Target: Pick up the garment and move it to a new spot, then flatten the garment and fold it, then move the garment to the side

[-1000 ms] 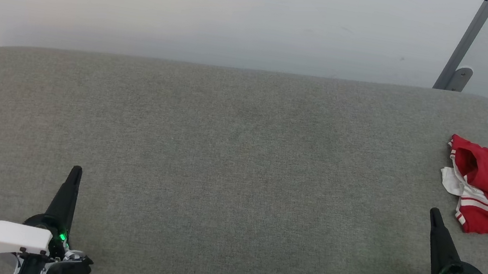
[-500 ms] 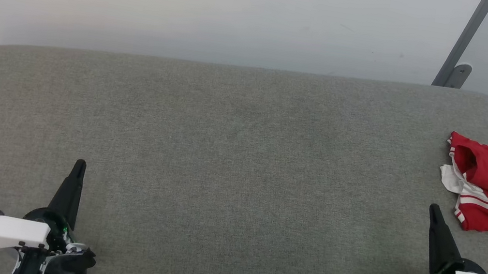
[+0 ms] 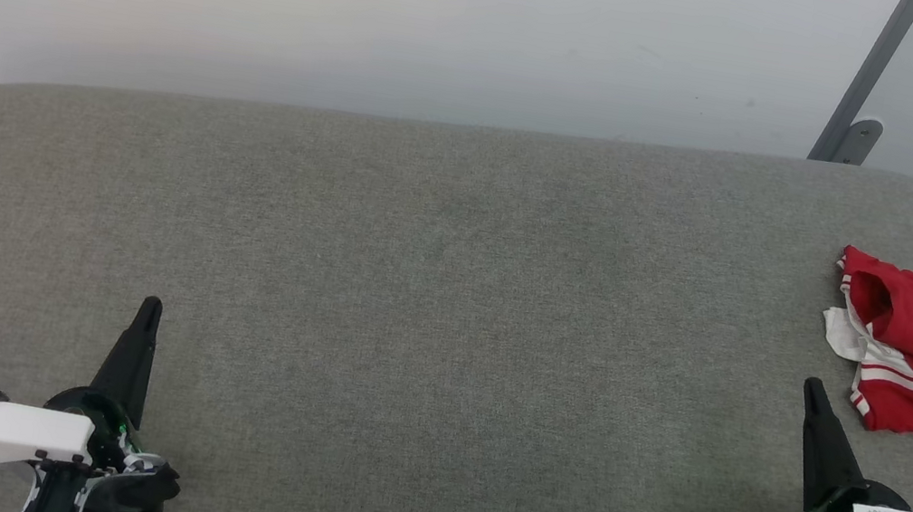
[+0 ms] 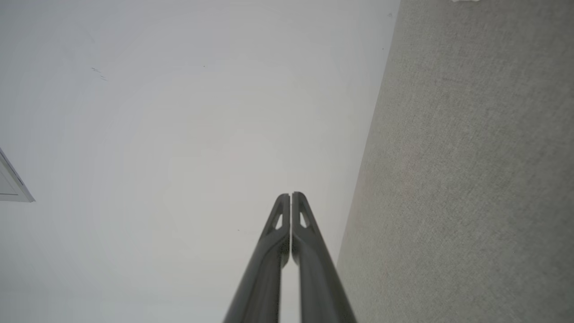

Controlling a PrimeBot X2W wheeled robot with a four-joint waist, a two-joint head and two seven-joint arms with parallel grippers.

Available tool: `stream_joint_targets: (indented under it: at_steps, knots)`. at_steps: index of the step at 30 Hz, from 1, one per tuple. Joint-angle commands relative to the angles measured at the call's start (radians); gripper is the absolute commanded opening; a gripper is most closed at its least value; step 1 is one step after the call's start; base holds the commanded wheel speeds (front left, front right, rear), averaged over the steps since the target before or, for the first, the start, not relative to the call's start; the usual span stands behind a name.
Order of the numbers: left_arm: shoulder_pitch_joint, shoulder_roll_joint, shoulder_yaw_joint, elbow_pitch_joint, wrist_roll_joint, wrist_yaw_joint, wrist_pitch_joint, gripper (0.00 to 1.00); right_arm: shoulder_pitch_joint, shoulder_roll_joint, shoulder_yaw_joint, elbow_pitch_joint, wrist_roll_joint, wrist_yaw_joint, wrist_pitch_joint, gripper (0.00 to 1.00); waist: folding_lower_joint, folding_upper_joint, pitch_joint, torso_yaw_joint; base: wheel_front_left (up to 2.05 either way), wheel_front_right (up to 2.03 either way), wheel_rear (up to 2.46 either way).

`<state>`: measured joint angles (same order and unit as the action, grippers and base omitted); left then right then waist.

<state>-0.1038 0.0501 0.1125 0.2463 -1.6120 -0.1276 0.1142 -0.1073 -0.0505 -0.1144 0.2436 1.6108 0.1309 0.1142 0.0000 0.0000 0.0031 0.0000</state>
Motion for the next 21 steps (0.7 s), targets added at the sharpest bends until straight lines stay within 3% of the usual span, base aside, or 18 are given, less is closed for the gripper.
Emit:
stream_joint_targets:
  at_steps: [1,21]
  knots:
    - [-0.012,0.0,0.002,0.0,-0.003,-0.006,0.002,0.0,-0.004,0.002,0.0,0.003,0.004,0.0,0.002,0.0,0.0,0.0,0.0,0.0,0.0,0.0,0.0]
    - [-0.012,-0.001,0.003,0.0,-0.002,-0.006,0.003,0.0,-0.004,0.002,0.0,0.003,0.004,0.0,0.002,0.0,0.0,0.0,0.0,0.0,0.0,0.0,0.0]
